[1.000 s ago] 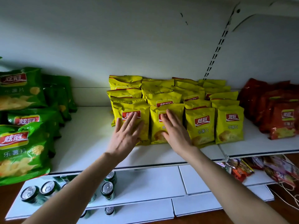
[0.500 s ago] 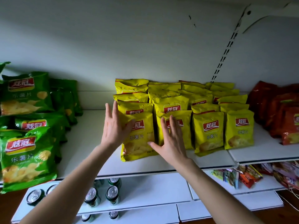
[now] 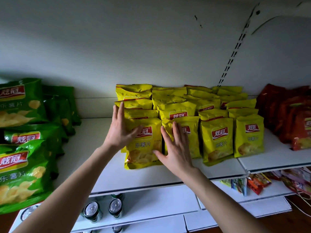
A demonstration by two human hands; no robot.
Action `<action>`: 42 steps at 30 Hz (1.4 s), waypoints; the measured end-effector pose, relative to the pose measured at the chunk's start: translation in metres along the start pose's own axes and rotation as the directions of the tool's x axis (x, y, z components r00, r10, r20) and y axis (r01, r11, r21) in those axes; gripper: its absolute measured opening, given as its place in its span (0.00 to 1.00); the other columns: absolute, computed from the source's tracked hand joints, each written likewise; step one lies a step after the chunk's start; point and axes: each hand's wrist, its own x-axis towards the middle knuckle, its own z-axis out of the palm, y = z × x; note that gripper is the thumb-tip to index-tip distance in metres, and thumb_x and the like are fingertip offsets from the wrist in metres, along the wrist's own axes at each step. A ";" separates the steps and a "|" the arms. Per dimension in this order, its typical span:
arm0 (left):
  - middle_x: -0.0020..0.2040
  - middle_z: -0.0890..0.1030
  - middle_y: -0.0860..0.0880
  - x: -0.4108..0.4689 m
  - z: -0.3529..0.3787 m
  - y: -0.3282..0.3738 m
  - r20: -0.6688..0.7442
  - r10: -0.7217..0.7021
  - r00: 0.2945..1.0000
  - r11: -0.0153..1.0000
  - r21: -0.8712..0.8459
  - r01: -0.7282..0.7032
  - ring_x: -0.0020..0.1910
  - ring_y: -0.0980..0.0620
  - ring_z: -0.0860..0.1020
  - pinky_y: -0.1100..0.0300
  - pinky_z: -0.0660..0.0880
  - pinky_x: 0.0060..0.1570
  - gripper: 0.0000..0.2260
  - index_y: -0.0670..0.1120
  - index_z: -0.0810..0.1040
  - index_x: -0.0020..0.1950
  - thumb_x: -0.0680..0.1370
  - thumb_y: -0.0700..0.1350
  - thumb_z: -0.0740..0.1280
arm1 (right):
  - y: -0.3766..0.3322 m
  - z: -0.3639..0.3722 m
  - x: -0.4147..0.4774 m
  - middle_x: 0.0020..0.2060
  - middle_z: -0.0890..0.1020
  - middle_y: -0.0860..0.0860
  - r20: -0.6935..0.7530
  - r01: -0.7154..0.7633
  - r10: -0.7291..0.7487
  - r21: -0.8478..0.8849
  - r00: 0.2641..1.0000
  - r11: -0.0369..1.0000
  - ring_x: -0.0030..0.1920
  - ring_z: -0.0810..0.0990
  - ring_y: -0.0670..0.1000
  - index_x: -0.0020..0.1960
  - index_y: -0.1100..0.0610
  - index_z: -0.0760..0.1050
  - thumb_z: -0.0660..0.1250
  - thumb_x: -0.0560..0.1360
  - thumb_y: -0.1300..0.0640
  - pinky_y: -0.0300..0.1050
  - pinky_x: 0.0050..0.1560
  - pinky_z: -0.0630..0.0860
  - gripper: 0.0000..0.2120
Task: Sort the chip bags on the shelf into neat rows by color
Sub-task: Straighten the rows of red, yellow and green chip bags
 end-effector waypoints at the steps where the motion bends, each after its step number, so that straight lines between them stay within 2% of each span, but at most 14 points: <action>1: 0.78 0.45 0.40 0.002 0.000 -0.001 0.035 0.002 0.999 1.000 -0.018 -0.001 0.77 0.47 0.46 0.61 0.51 0.69 0.46 0.45 0.46 0.78 0.71 0.51 0.73 | 0.000 0.000 0.000 0.66 0.68 0.67 0.004 0.003 -0.003 -0.003 1.000 1.000 0.65 0.68 0.68 0.68 0.55 0.63 0.66 0.63 0.40 0.64 0.61 0.64 0.38; 6: 0.78 0.47 0.44 0.008 -0.002 -0.010 0.091 0.028 0.995 0.998 -0.058 -0.023 0.70 0.59 0.50 0.66 0.53 0.65 0.48 0.46 0.50 0.77 0.64 0.59 0.68 | 0.000 0.003 0.000 0.67 0.67 0.66 0.003 -0.001 0.001 -0.011 1.000 1.000 0.67 0.67 0.65 0.69 0.55 0.63 0.65 0.64 0.38 0.60 0.63 0.58 0.39; 8: 0.78 0.47 0.45 0.008 -0.004 -0.012 0.099 0.033 0.995 0.998 -0.062 -0.027 0.70 0.60 0.52 0.66 0.55 0.65 0.48 0.47 0.51 0.77 0.63 0.61 0.69 | -0.001 0.003 0.000 0.67 0.67 0.66 0.007 -0.006 0.006 -0.007 1.000 1.000 0.68 0.65 0.63 0.69 0.55 0.63 0.65 0.64 0.38 0.60 0.63 0.58 0.39; 11: 0.78 0.47 0.46 0.008 -0.007 -0.012 0.113 0.021 0.993 0.997 -0.070 -0.013 0.69 0.61 0.52 0.65 0.55 0.65 0.57 0.49 0.50 0.78 0.57 0.75 0.65 | -0.001 0.004 0.000 0.67 0.67 0.66 0.016 -0.012 0.013 -0.010 1.000 1.000 0.68 0.65 0.63 0.69 0.55 0.62 0.65 0.64 0.39 0.60 0.63 0.58 0.38; 13: 0.78 0.49 0.45 0.008 -0.008 -0.012 0.091 0.015 0.996 0.997 -0.074 -0.008 0.72 0.58 0.53 0.63 0.56 0.66 0.60 0.49 0.50 0.78 0.54 0.81 0.58 | -0.001 0.004 0.000 0.67 0.67 0.66 0.011 -0.015 0.015 -0.017 1.000 1.000 0.68 0.64 0.63 0.68 0.56 0.63 0.65 0.64 0.39 0.60 0.63 0.58 0.38; 15: 0.78 0.52 0.44 0.010 -0.009 -0.009 0.040 0.013 0.999 0.997 -0.078 -0.010 0.75 0.50 0.56 0.59 0.58 0.67 0.60 0.49 0.50 0.78 0.55 0.82 0.55 | -0.001 0.005 -0.002 0.67 0.67 0.66 0.003 -0.020 0.020 -0.011 1.000 1.000 0.68 0.62 0.62 0.68 0.56 0.62 0.66 0.63 0.39 0.62 0.62 0.59 0.38; 18: 0.78 0.51 0.42 0.024 -0.013 -0.004 0.002 -0.023 1.000 0.997 -0.074 0.023 0.75 0.46 0.54 0.54 0.57 0.70 0.60 0.49 0.48 0.78 0.55 0.80 0.59 | -0.002 0.006 -0.002 0.67 0.67 0.66 0.008 -0.037 0.037 0.005 0.999 0.999 0.68 0.58 0.61 0.69 0.56 0.61 0.64 0.64 0.38 0.65 0.61 0.62 0.39; 22: 0.76 0.55 0.41 0.051 -0.021 -0.006 0.067 -0.047 0.997 0.995 -0.087 0.053 0.74 0.43 0.58 0.48 0.61 0.70 0.58 0.51 0.46 0.78 0.55 0.72 0.65 | -0.002 0.006 -0.001 0.68 0.66 0.66 0.042 -0.042 0.041 0.005 0.998 0.999 0.69 0.57 0.61 0.69 0.57 0.61 0.52 0.71 0.33 0.66 0.60 0.62 0.36; 24: 0.74 0.57 0.41 0.057 -0.021 -0.005 0.108 -0.053 0.993 0.992 -0.107 0.064 0.72 0.43 0.61 0.49 0.64 0.68 0.57 0.52 0.47 0.78 0.55 0.69 0.66 | -0.002 0.006 0.000 0.68 0.66 0.66 0.048 -0.040 0.039 0.015 0.998 0.999 0.69 0.57 0.61 0.70 0.57 0.61 0.46 0.74 0.31 0.65 0.61 0.59 0.36; 27: 0.74 0.57 0.41 0.058 -0.017 -0.004 0.104 -0.047 0.994 0.994 -0.093 0.057 0.72 0.42 0.61 0.51 0.64 0.67 0.55 0.52 0.47 0.78 0.58 0.66 0.70 | -0.001 0.005 0.001 0.68 0.66 0.66 0.049 -0.045 0.044 0.031 0.998 0.999 0.69 0.57 0.61 0.70 0.57 0.60 0.43 0.74 0.31 0.66 0.61 0.62 0.37; 31: 0.77 0.51 0.41 0.054 -0.019 -0.005 0.092 -0.074 0.993 0.993 -0.080 0.081 0.74 0.42 0.57 0.45 0.62 0.70 0.58 0.53 0.45 0.78 0.55 0.77 0.64 | -0.002 0.004 0.000 0.68 0.66 0.66 0.061 -0.046 0.045 0.019 0.997 0.999 0.69 0.57 0.61 0.69 0.57 0.61 0.42 0.74 0.31 0.67 0.60 0.65 0.37; 34: 0.78 0.47 0.41 0.053 -0.021 -0.002 0.006 -0.072 0.997 0.996 0.046 0.072 0.75 0.41 0.54 0.45 0.59 0.70 0.45 0.50 0.48 0.78 0.69 0.68 0.63 | -0.001 0.002 -0.001 0.67 0.67 0.66 0.060 -0.032 0.031 -0.001 0.998 1.000 0.69 0.57 0.61 0.69 0.57 0.62 0.42 0.74 0.31 0.67 0.61 0.63 0.36; 37: 0.77 0.50 0.39 0.052 -0.021 0.000 -0.050 -0.008 0.999 0.981 0.194 0.018 0.75 0.38 0.55 0.43 0.60 0.69 0.33 0.46 0.55 0.77 0.77 0.60 0.59 | 0.002 -0.001 -0.004 0.68 0.66 0.67 0.062 -0.002 0.003 -0.016 0.998 1.000 0.69 0.57 0.61 0.69 0.56 0.62 0.43 0.75 0.32 0.65 0.62 0.58 0.35; 42: 0.76 0.54 0.35 0.057 -0.024 0.008 -0.073 0.083 0.994 0.937 0.346 -0.053 0.75 0.37 0.51 0.42 0.52 0.72 0.20 0.41 0.66 0.72 0.82 0.49 0.57 | 0.012 -0.015 -0.014 0.68 0.67 0.65 0.022 0.037 -0.038 0.033 0.999 0.999 0.69 0.57 0.60 0.67 0.56 0.65 0.46 0.76 0.35 0.64 0.63 0.57 0.31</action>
